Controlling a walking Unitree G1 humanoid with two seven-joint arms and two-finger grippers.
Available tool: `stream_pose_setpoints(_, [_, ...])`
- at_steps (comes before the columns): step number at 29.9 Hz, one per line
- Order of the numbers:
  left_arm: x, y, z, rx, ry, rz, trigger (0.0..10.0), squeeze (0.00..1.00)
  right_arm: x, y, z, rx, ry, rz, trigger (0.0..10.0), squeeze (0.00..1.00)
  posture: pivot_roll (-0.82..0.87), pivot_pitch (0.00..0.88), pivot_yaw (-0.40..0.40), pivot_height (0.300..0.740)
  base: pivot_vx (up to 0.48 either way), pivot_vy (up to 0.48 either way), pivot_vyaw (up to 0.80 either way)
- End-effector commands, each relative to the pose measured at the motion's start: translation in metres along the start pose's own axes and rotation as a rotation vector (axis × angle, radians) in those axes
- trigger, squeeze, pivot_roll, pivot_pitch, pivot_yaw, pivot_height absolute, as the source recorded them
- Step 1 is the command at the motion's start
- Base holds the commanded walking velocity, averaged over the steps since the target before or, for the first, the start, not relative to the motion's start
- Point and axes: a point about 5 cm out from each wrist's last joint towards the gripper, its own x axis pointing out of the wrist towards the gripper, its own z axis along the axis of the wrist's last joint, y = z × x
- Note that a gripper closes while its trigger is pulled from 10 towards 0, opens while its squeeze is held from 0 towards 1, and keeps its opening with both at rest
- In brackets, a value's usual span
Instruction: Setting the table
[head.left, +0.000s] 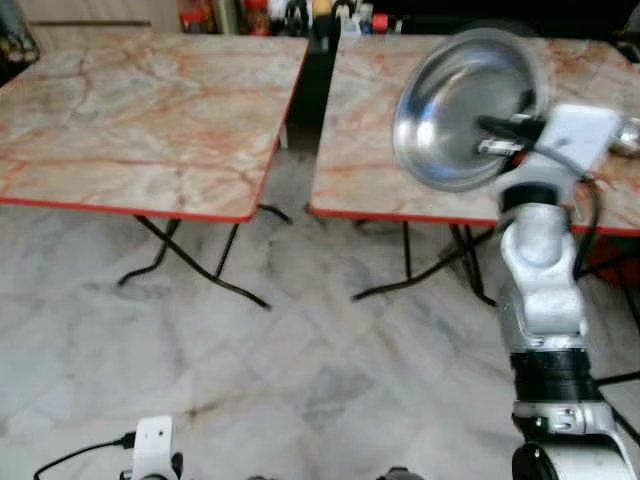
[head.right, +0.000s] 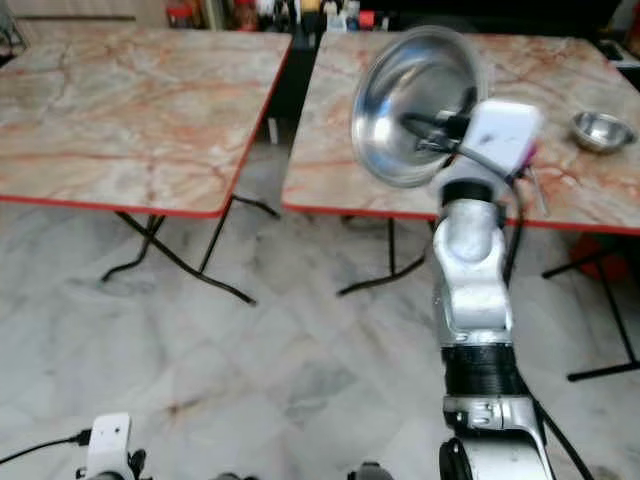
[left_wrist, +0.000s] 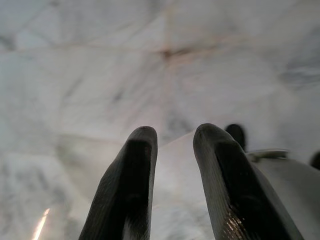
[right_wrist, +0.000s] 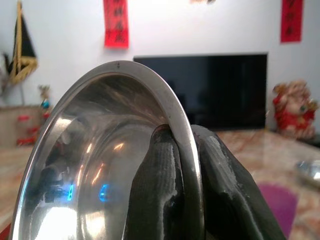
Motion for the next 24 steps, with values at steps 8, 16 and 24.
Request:
stream_pose_setpoints(8, [-0.002,-0.003,-0.007,-0.010,0.020,0.002,10.0,0.00,-0.028,-0.022,-0.061,-0.059,0.200,-0.025,10.0,0.00,-0.07,0.170,0.026,0.740,0.000,0.480,0.00])
stream_pose_setpoints(16, [-0.001,-0.002,-0.005,-0.009,0.009,0.006,10.0,0.00,-0.073,-0.030,-0.137,-0.061,0.498,0.009,10.0,0.00,-0.05,0.181,0.029,0.740,0.000,0.480,0.00])
stream_pose_setpoints(24, [-0.001,-0.001,-0.002,0.000,0.007,0.002,10.0,0.00,-0.110,-0.035,-0.175,-0.089,0.693,0.043,10.0,0.00,-0.05,0.185,0.036,0.740,0.000,0.480,0.00])
